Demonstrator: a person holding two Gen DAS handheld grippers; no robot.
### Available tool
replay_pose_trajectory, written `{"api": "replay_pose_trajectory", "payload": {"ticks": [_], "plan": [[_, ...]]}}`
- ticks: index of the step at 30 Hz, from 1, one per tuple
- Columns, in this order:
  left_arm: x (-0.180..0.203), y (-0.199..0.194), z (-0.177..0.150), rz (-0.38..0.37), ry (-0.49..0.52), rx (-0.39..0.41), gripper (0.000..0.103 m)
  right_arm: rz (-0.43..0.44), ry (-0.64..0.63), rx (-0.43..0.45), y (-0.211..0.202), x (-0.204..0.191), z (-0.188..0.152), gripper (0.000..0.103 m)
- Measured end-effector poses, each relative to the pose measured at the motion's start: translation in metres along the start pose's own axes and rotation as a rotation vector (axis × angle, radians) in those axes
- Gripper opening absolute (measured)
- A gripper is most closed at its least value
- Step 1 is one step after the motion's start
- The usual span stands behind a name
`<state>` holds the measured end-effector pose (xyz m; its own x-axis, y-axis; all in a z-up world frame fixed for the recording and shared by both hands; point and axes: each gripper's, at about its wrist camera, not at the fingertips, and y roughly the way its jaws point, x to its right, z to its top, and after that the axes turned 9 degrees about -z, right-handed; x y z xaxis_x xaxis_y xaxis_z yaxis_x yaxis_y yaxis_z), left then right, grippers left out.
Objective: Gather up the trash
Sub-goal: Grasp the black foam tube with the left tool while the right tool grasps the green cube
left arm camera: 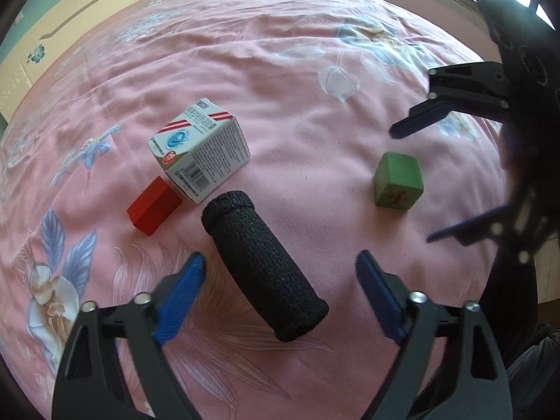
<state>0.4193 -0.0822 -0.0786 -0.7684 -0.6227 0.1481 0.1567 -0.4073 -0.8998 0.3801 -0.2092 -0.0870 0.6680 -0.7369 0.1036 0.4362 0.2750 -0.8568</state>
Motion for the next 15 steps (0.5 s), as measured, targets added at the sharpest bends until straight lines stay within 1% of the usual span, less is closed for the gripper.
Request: {"api": "replay_pose_trajectory", "payload": {"ticks": [1, 2, 4, 6, 7, 8, 15], "plan": [[-0.001, 0.002, 0.000, -0.001, -0.001, -0.008, 0.075, 0.011, -0.001, -0.007, 0.003, 0.000, 0.001, 0.063], [-0.001, 0.003, 0.000, 0.002, -0.002, -0.015, 0.070, 0.024, -0.001, -0.021, 0.006, 0.001, 0.002, 0.053], [-0.002, 0.005, 0.000, -0.001, -0.002, -0.016, 0.067, 0.025, -0.005, -0.042, 0.012, 0.002, 0.002, 0.047], [-0.003, 0.004, 0.000, 0.001, -0.002, -0.017, 0.061, 0.027, -0.007, -0.052, 0.016, 0.003, 0.003, 0.039], [-0.004, 0.004, 0.001, 0.001, -0.005, -0.016, 0.057, 0.028, -0.008, -0.051, 0.016, 0.003, 0.004, 0.037], [-0.005, 0.004, 0.001, -0.004, -0.011, -0.018, 0.057, 0.026, -0.010, -0.051, 0.016, 0.003, 0.004, 0.034], [-0.002, 0.003, 0.000, -0.004, 0.019, -0.020, 0.054, 0.024, -0.020, -0.060, 0.017, 0.004, 0.005, 0.033]]}}
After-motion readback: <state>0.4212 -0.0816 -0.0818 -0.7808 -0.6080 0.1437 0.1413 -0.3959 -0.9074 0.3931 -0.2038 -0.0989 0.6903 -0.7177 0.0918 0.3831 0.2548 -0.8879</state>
